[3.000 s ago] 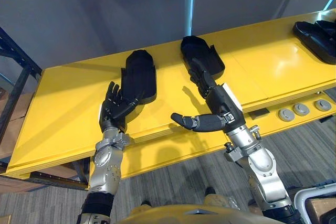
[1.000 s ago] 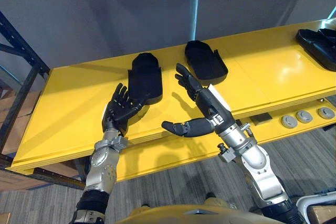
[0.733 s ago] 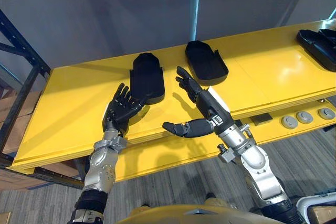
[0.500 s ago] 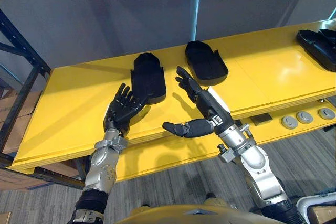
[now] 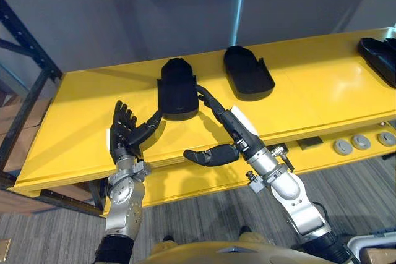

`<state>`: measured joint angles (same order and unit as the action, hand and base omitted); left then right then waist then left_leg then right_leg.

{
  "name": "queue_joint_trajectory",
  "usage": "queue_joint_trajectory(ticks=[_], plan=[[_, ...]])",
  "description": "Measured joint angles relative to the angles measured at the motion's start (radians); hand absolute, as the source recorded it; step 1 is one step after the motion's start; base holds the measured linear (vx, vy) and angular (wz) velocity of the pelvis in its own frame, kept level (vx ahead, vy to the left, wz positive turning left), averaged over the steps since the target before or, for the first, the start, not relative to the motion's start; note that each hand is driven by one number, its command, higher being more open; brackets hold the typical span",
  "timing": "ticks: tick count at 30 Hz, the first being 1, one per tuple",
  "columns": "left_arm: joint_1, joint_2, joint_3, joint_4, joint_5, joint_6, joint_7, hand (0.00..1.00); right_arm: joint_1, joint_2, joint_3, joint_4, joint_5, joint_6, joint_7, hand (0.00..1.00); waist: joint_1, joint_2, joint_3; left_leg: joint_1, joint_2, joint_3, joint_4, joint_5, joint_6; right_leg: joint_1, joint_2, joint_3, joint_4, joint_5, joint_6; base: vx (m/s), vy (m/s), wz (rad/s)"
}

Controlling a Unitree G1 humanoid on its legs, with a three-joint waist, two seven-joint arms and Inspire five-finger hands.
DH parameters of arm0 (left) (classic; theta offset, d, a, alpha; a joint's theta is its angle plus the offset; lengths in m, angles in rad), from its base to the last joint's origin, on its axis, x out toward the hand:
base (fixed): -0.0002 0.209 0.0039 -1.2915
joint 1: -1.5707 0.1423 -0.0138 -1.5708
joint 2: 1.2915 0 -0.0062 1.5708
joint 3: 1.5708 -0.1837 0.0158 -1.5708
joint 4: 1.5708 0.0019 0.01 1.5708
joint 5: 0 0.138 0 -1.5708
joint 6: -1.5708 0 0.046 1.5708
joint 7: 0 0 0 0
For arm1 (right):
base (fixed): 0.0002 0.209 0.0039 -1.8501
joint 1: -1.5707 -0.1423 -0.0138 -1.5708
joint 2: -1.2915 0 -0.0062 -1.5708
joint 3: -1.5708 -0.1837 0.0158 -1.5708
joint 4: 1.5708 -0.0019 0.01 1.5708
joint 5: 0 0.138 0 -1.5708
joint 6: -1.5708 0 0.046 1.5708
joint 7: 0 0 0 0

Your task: Walk over and take three plastic housings, then place them on the shelf

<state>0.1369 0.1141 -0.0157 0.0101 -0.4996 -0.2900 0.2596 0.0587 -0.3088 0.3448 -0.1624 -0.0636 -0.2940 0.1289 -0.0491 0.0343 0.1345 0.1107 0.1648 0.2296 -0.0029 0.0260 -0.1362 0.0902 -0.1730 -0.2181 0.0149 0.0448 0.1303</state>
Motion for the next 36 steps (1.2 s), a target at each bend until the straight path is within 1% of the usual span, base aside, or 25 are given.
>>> queue_joint_trajectory(ticks=[1,2,3,4,8,11,14,15,17,18,19,21,24,27,32,36], plan=[[0.01,-0.003,0.001,-0.03,0.0,-0.01,0.0,1.0,0.0,0.005,0.001,0.009,-0.002,0.002,-0.015,1.0,0.006,0.0,0.002,0.0,0.0,-0.003,0.0,0.0,-0.001,0.002,0.0,-0.003,0.0,-0.001,-0.001,0.01,-0.006,0.11],[0.033,-0.007,0.004,-0.086,-0.003,-0.037,-0.003,1.0,0.001,0.015,0.003,0.02,-0.01,0.004,-0.044,1.0,0.016,0.0,0.008,0.0,0.0,-0.005,0.0,0.0,-0.001,0.003,0.0,-0.007,0.0,-0.002,-0.002,0.0,-0.005,0.07],[0.043,-0.012,0.007,-0.114,-0.006,-0.048,-0.005,1.0,0.001,0.02,0.005,0.025,-0.01,0.005,-0.058,1.0,0.019,0.0,0.011,-0.001,0.0,-0.006,0.0,0.0,-0.001,0.004,0.0,-0.008,0.0,-0.002,-0.003,0.0,-0.007,0.08],[0.067,-0.026,0.014,-0.176,-0.029,-0.083,-0.021,1.0,0.002,0.037,0.017,0.038,-0.012,0.005,-0.096,1.0,0.019,-0.001,0.013,-0.001,0.0,-0.012,0.0,0.0,-0.001,0.008,0.0,-0.014,0.0,-0.004,-0.004,0.0,-0.006,0.09],[0.079,-0.042,0.012,-0.253,-0.158,-0.156,-0.098,1.0,0.002,0.065,0.032,0.042,-0.103,0.004,-0.177,1.0,0.022,0.0,0.017,-0.001,0.002,-0.027,0.0,0.0,-0.002,0.017,0.001,-0.03,0.0,-0.009,-0.006,0.0,-0.007,0.11],[0.107,-0.056,0.011,-0.294,-0.232,-0.19,-0.147,1.0,-0.006,0.074,0.055,0.054,-0.171,0.004,-0.239,1.0,0.021,-0.001,0.018,-0.004,0.002,-0.03,0.0,0.0,-0.002,0.017,0.001,-0.035,0.0,-0.009,-0.007,0.0,-0.004,0.04],[0.108,-0.063,0.006,-0.298,-0.244,-0.194,-0.17,1.0,-0.049,0.077,0.065,0.12,-0.263,0.005,-0.308,1.0,0.026,-0.001,0.021,-0.018,0.002,-0.049,0.0,0.005,-0.004,0.017,0.001,-0.053,-0.001,-0.01,-0.008,0.0,-0.005,0.15],[0.11,-0.063,-0.003,-0.299,-0.247,-0.194,-0.176,1.0,-0.065,0.077,0.065,0.139,-0.3,0.009,-0.328,1.0,0.036,-0.001,0.025,-0.019,0.003,-0.051,0.0,0.006,-0.004,0.017,0.002,-0.054,-0.001,-0.01,-0.009,-0.01,-0.009,0.13],[0.112,-0.066,-0.018,-0.307,-0.249,-0.193,-0.18,1.0,-0.082,0.077,0.067,0.155,-0.34,0.024,-0.343,1.0,0.047,-0.001,0.026,-0.028,0.003,-0.061,0.001,0.007,-0.005,0.017,0.002,-0.065,-0.001,-0.011,-0.011,0.0,-0.012,0.16],[0.119,-0.067,-0.021,-0.329,-0.255,-0.192,-0.189,1.0,-0.093,0.078,0.074,0.16,-0.366,0.033,-0.356,1.0,0.047,-0.006,0.03,-0.036,0.003,-0.074,0.002,0.01,-0.005,0.017,0.002,-0.079,-0.001,-0.012,-0.012,0.01,-0.013,0.23],[0.124,-0.067,-0.02,-0.341,-0.262,-0.192,-0.197,1.0,-0.103,0.077,0.081,0.166,-0.367,0.039,-0.361,1.0,0.047,-0.008,0.035,-0.037,0.003,-0.076,0.002,0.011,-0.005,0.017,0.002,-0.081,-0.001,-0.012,-0.012,0.01,-0.011,0.17],[0.147,-0.067,-0.023,-0.373,-0.285,-0.192,-0.222,1.0,-0.133,0.078,0.096,0.199,-0.382,0.075,-0.377,1.0,0.055,-0.011,0.038,-0.042,0.003,-0.082,0.002,0.011,-0.005,0.016,0.002,-0.086,-0.001,-0.012,-0.012,0.01,-0.006,0.08],[0.147,-0.066,-0.023,-0.373,-0.292,-0.193,-0.24,1.0,-0.164,0.078,0.096,0.261,-0.403,0.112,-0.4,1.0,0.068,-0.012,0.045,-0.061,0.002,-0.099,0.008,0.013,-0.005,0.013,0.002,-0.102,-0.001,-0.013,-0.013,0.0,-0.004,0.17],[0.147,-0.066,-0.02,-0.373,-0.32,-0.194,-0.243,1.0,-0.192,0.077,0.09,0.288,-0.404,0.124,-0.421,1.0,0.073,-0.011,0.054,-0.074,0.002,-0.105,0.017,0.013,-0.005,0.006,0.002,-0.106,0.002,-0.013,-0.014,0.0,-0.004,0.05],[0.145,-0.066,-0.018,-0.373,-0.326,-0.194,-0.245,1.0,-0.27,0.078,0.08,0.332,-0.456,0.178,-0.469,1.0,0.074,-0.011,0.079,-0.087,0.002,-0.118,0.019,0.019,-0.004,-0.002,0.002,-0.112,0.011,-0.015,-0.017,-0.02,-0.003,0.06],[0.142,-0.066,-0.018,-0.373,-0.327,-0.194,-0.245,1.0,-0.309,0.083,0.067,0.35,-0.483,0.183,-0.51,1.0,0.075,-0.007,0.101,-0.108,0.003,-0.131,0.019,0.03,-0.004,-0.021,0.001,-0.128,0.027,-0.02,-0.024,-0.04,-0.008,0.09]])
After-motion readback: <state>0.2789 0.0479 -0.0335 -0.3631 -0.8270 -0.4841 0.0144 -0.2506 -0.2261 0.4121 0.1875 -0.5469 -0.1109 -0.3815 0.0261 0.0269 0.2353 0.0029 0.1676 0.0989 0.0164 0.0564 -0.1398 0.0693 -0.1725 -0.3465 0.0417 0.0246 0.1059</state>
